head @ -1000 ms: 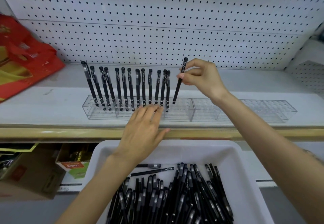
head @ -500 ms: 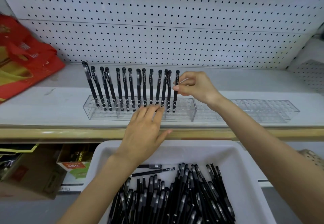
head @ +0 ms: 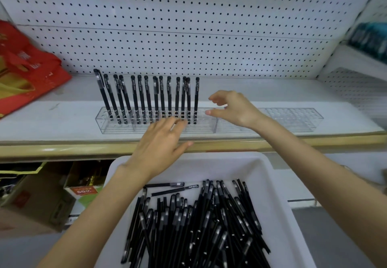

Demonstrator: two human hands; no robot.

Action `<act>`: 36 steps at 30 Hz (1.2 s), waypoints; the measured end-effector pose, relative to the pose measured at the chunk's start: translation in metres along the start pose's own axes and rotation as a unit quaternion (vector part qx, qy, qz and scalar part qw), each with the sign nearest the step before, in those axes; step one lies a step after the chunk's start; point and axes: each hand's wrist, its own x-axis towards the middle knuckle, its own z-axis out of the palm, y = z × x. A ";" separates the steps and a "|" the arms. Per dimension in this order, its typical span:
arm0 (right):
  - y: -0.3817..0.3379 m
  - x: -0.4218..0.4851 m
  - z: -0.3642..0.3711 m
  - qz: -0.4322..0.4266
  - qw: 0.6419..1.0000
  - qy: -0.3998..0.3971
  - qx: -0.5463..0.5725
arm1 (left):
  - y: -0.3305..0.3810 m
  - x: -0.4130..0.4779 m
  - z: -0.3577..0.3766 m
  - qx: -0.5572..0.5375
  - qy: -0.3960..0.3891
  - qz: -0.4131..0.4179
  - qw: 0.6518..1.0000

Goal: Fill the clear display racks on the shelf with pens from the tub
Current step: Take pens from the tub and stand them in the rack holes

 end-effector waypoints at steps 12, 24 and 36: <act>0.009 -0.133 0.040 -0.102 0.957 -0.095 -0.255 | 0.025 -0.075 0.028 0.016 -0.088 -0.002 0.996; 0.057 -0.200 0.119 0.152 0.958 -0.243 -0.016 | 0.028 -0.137 0.095 -0.078 -0.209 -0.152 0.963; 0.073 -0.201 0.142 0.231 0.956 -0.160 0.085 | 0.031 -0.143 0.119 -0.183 -0.240 -0.244 0.922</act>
